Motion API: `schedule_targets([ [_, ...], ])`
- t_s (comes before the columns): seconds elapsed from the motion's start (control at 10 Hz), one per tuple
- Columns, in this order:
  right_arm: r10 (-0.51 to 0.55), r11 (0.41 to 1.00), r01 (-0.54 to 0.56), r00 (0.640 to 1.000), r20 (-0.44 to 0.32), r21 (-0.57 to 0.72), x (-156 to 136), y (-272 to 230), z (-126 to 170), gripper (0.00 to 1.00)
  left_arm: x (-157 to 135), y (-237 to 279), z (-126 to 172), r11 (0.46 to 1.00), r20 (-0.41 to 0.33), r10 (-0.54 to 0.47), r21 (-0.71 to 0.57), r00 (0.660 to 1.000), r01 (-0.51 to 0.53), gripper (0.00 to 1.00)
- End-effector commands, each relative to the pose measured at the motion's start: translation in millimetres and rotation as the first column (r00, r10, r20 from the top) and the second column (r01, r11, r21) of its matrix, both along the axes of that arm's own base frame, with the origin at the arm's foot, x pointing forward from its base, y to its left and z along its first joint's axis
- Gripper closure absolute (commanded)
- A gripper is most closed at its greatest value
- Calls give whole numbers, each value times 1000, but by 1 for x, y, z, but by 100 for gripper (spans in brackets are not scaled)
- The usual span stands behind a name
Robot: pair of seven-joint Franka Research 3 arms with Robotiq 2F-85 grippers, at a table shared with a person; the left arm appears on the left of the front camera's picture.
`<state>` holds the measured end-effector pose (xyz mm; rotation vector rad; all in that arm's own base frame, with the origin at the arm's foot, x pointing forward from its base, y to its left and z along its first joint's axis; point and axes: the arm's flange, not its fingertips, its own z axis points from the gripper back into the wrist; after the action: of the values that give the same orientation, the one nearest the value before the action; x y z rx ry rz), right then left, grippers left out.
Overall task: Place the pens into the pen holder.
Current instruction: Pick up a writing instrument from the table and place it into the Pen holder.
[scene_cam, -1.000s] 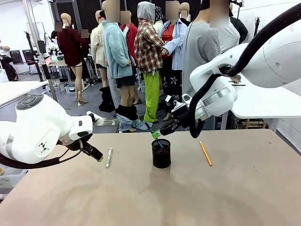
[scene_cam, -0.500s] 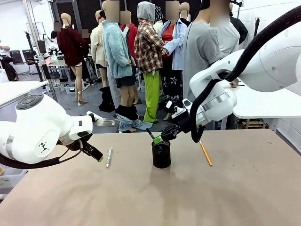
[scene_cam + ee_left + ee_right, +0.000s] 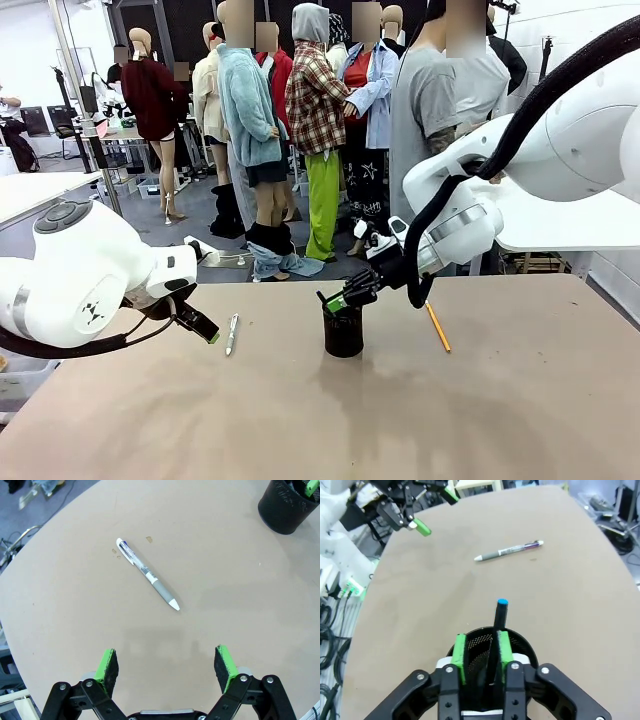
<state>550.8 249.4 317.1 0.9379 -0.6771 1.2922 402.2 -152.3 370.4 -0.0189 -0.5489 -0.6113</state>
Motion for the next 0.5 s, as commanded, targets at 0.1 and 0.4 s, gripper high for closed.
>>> schedule_targets([
  [0.1, -60, 997, 58, 997, 40, 53, -8, -15, 12, 38, 0, 2, 1, 1000, 1, 3, -3, 1000, -3, 0],
  [0.4, -175, 984, 177, 975, 139, 0, -12, -50, 64, 38, 0, 2, 1, 1000, 1, 3, -3, 1000, -3, 0],
])
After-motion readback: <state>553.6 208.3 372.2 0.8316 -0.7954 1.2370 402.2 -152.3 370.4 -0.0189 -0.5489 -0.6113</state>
